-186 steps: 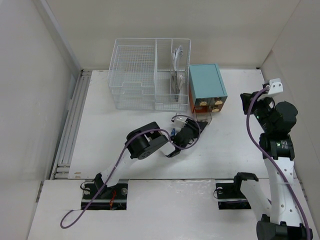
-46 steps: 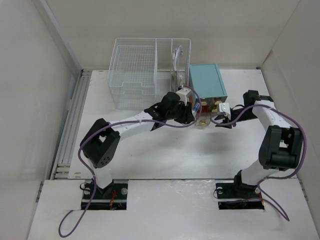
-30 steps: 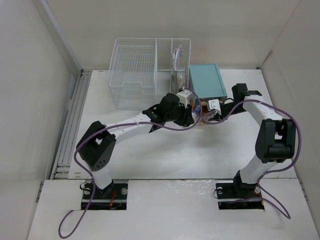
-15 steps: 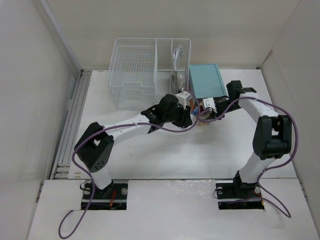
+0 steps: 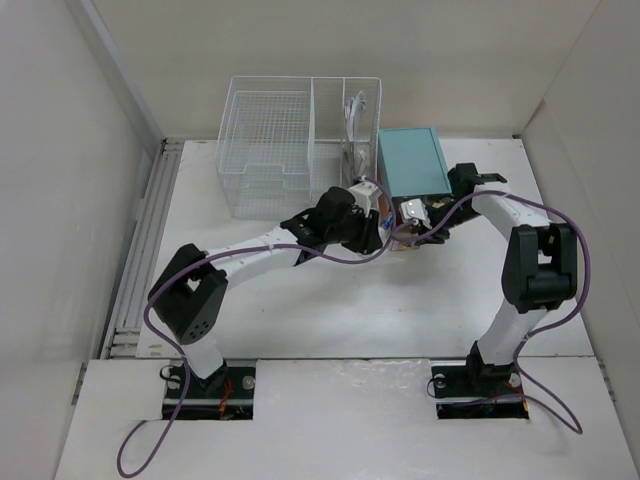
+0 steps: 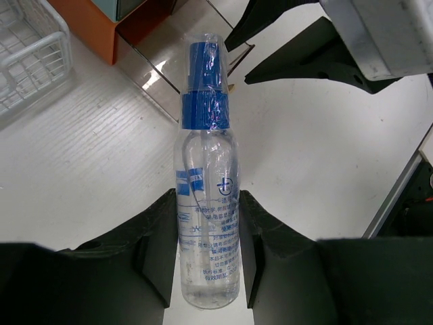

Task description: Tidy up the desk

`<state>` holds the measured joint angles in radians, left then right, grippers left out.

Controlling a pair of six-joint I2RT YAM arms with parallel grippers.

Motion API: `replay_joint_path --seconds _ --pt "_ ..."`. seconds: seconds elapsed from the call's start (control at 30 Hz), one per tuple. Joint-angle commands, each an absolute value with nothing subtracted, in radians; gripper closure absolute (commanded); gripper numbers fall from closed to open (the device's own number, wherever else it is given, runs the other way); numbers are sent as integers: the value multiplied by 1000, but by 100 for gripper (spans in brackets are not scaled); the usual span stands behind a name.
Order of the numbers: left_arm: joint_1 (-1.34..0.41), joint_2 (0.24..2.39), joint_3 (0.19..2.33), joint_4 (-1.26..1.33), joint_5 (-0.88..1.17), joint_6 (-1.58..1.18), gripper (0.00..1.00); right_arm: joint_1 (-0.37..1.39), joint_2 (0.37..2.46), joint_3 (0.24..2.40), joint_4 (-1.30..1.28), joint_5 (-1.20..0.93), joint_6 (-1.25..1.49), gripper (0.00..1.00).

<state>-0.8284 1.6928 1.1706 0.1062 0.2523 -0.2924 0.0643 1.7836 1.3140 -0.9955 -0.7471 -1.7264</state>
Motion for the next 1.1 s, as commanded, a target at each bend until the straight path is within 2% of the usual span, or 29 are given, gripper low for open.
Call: replay_joint_path --seconds 0.0,0.03,0.17,0.2,0.3,1.07 --pt "-824 1635 1166 141 252 -275 100 77 1799 1368 -1028 -732 -1724 58" --pt "-824 1635 1166 141 241 -285 100 77 1808 1380 -1040 -732 -1724 58" --pt "-824 1647 1166 141 230 -307 100 77 1836 1410 -1063 -723 -1715 71" --pt "-824 1658 1166 141 230 -317 100 77 1836 1410 -1063 -723 -1715 79" --pt "-815 1669 1175 162 230 -343 100 77 1836 1410 -1063 -723 -1706 85" --pt "-842 1917 1428 232 334 -494 100 58 1683 1227 -1138 -692 -1775 88"
